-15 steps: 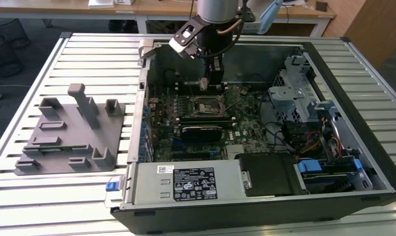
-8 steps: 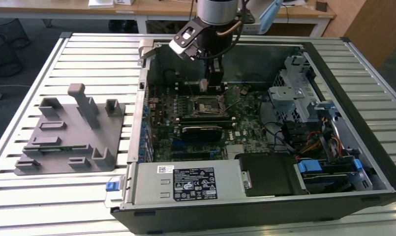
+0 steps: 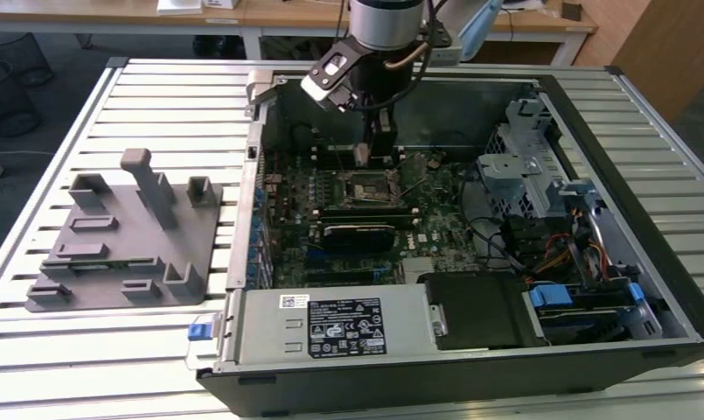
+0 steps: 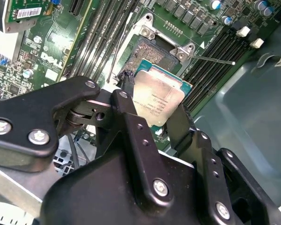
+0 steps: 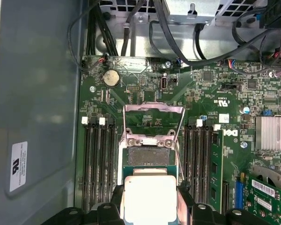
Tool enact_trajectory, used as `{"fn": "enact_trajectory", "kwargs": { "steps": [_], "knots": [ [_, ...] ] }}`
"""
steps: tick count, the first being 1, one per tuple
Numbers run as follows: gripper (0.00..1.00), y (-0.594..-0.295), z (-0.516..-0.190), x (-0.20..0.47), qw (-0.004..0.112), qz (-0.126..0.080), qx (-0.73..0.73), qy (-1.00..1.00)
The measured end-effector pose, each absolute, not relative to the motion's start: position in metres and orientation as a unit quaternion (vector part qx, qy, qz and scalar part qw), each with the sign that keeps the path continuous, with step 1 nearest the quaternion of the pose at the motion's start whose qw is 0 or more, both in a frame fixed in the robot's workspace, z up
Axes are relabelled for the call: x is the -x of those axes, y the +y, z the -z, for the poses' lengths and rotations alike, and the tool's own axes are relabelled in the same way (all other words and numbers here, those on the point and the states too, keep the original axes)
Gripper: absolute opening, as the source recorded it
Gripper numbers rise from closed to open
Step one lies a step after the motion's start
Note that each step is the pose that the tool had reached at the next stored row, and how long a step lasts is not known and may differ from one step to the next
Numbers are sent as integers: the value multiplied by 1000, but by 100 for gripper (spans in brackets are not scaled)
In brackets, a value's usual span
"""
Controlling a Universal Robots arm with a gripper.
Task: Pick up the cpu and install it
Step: 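Place the cpu into insertion slot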
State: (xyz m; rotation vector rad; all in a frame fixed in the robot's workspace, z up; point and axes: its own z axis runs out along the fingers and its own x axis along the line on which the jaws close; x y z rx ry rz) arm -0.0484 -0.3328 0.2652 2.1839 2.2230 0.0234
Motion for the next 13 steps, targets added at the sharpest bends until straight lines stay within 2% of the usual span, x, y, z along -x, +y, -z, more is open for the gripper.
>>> {"fn": "enact_trajectory", "kwargs": {
  "steps": [13],
  "knots": [
    [53,-333,-253,48,13,-8,-701,713]
  ]
}}
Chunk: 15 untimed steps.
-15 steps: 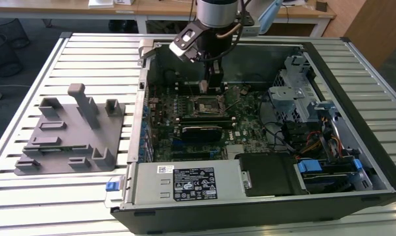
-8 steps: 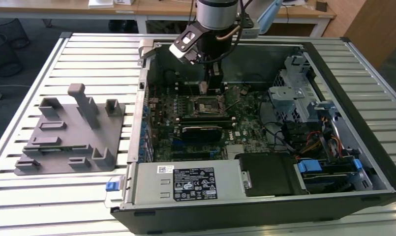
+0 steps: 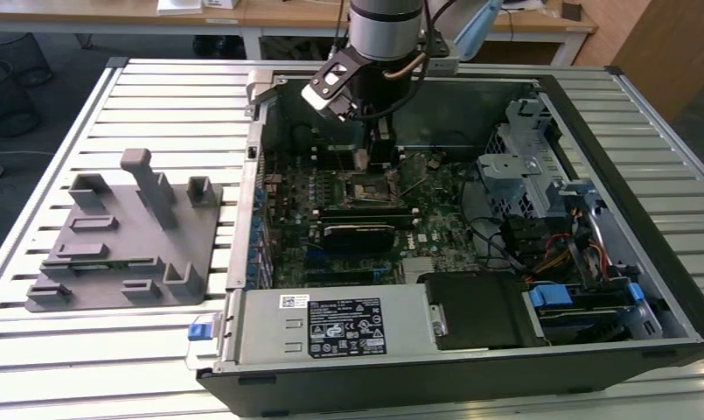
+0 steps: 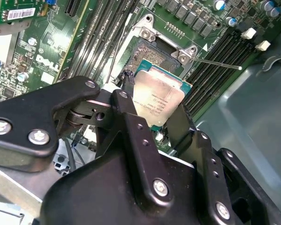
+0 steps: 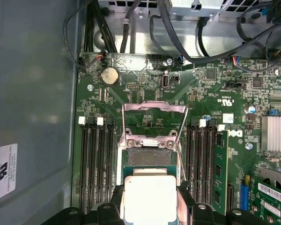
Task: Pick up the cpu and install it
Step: 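Place the cpu into insertion slot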
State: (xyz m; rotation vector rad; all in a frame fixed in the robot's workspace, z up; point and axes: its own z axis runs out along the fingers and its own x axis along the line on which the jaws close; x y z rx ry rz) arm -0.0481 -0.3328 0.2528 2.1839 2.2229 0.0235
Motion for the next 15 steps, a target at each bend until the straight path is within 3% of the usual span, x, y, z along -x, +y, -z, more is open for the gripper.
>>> {"fn": "enact_trajectory", "kwargs": {
  "steps": [15],
  "knots": [
    [53,-333,-232,46,13,-7,-708,706]
  ]
}}
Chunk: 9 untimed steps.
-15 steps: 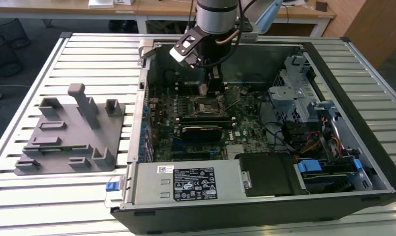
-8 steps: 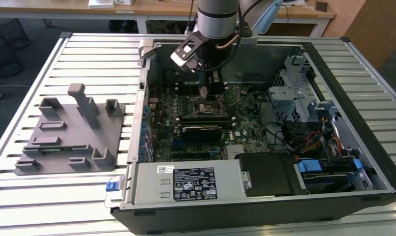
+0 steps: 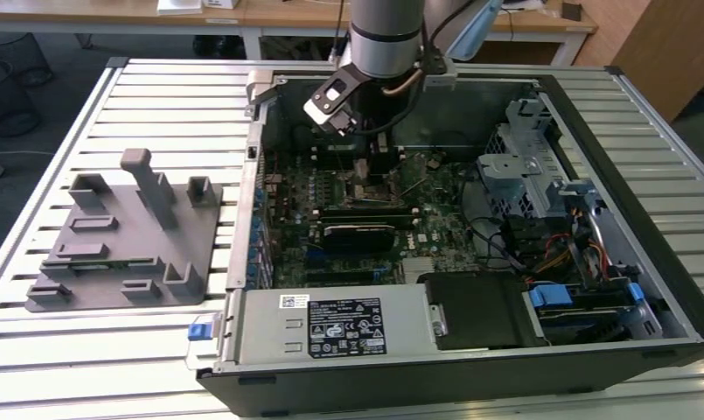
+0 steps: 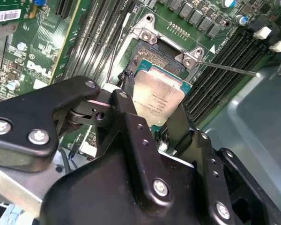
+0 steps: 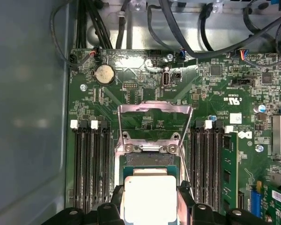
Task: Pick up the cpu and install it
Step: 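Place the cpu into insertion slot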
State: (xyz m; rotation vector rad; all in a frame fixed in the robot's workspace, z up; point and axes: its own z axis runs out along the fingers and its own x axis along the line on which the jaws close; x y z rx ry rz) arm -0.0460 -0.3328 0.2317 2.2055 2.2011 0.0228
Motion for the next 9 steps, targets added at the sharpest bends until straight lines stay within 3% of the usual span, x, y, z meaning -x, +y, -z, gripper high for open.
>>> {"fn": "enact_trajectory", "kwargs": {
  "steps": [9],
  "knots": [
    [53,-333,-218,46,13,-7,-708,706]
  ]
}}
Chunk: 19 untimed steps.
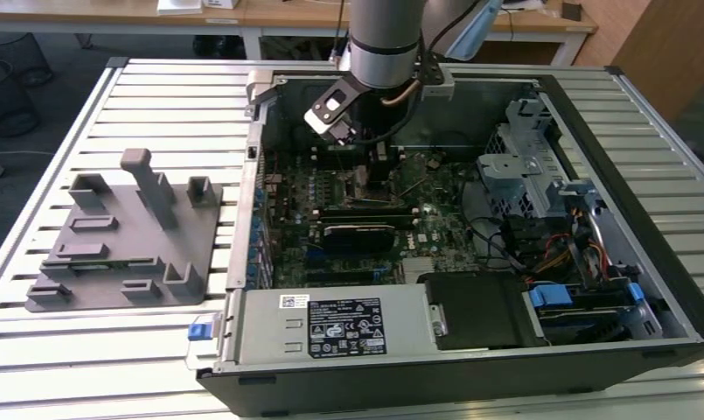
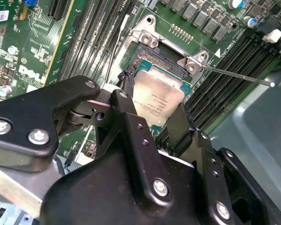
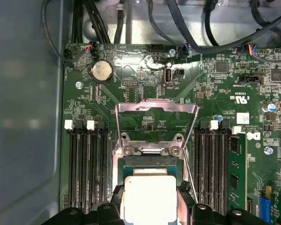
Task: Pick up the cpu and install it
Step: 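Place the cpu into insertion slot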
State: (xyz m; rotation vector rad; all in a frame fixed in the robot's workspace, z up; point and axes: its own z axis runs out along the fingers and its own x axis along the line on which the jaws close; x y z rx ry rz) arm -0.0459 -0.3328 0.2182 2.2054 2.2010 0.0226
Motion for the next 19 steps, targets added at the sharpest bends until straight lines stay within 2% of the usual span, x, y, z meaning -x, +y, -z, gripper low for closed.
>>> {"fn": "enact_trajectory", "kwargs": {
  "steps": [19],
  "knots": [
    [53,-333,-203,46,13,-7,-708,706]
  ]
}}
